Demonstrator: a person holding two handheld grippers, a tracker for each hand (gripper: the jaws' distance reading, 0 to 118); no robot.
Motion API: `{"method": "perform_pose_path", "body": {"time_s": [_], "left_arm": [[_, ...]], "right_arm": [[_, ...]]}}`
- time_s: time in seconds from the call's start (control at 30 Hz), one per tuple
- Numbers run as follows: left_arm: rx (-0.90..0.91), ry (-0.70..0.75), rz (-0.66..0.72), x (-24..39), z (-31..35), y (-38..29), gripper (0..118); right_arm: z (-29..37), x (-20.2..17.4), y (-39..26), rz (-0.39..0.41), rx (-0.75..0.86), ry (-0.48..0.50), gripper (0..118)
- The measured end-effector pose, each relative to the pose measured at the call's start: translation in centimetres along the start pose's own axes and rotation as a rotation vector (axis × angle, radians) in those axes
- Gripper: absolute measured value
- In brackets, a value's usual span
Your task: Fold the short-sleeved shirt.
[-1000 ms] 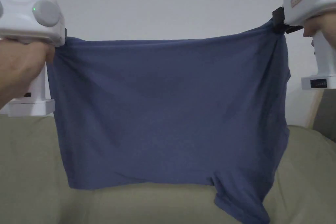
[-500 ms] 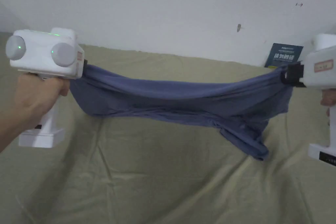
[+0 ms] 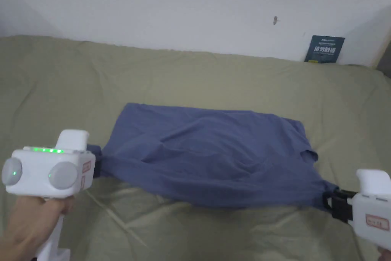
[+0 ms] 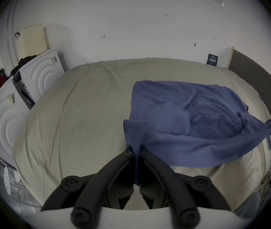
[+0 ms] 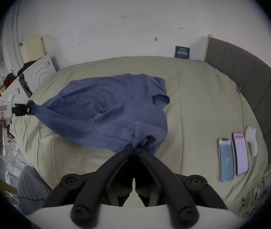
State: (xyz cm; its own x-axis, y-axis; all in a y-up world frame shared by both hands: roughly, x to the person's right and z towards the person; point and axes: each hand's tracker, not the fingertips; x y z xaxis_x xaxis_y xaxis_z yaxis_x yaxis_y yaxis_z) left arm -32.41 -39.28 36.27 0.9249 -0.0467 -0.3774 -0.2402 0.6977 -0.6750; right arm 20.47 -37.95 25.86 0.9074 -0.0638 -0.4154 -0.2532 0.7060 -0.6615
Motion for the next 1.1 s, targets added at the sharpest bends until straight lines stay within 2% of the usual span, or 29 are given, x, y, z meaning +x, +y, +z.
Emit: {"method": "perform_pose_path", "body": {"time_s": [0.2,0.4,0.67,0.77,0.9,0.93,0.97,1.0,1.03,1.07,1.1], "left_arm": [[-0.022,-0.041,0.042,-3.1,2.6,-5.4,0],[-0.079,-0.076,0.058,-5.0,4.4,-9.8,0],[-0.122,-0.091,0.075,-5.5,4.3,-12.4,0],[-0.136,-0.093,0.080,-5.6,3.9,-12.3,0],[-0.155,-0.111,0.094,-5.6,4.0,-12.3,0],[-0.158,-0.118,0.105,-5.6,4.1,-12.4,0],[-0.155,-0.125,0.112,-5.6,4.2,-12.3,3],[-0.153,-0.131,0.105,-5.6,4.4,-12.2,13],[-0.158,-0.131,0.094,-5.4,4.5,-12.1,55],[-0.187,-0.082,0.070,-5.2,4.6,-11.9,95],[-0.209,-0.079,0.083,-5.3,4.6,-11.8,115]], "right_arm": [[2.1,1.9,-5.5,-0.092,-0.039,0.052,2],[3.4,3.0,-9.4,-0.142,-0.093,0.070,2],[4.0,2.9,-10.8,-0.148,-0.121,0.079,2],[3.1,2.9,-10.7,-0.126,-0.155,0.066,2],[2.2,2.9,-11.2,-0.151,-0.195,0.050,3],[2.1,3.0,-11.3,-0.163,-0.204,0.054,7],[2.0,3.0,-11.4,-0.182,-0.209,0.056,24],[2.0,3.1,-11.4,-0.215,-0.242,0.041,57],[1.9,3.2,-11.4,-0.235,-0.258,0.026,105],[2.0,3.2,-11.5,-0.232,-0.247,0.015,118],[2.2,3.2,-11.6,-0.233,-0.234,0.007,118]]}}
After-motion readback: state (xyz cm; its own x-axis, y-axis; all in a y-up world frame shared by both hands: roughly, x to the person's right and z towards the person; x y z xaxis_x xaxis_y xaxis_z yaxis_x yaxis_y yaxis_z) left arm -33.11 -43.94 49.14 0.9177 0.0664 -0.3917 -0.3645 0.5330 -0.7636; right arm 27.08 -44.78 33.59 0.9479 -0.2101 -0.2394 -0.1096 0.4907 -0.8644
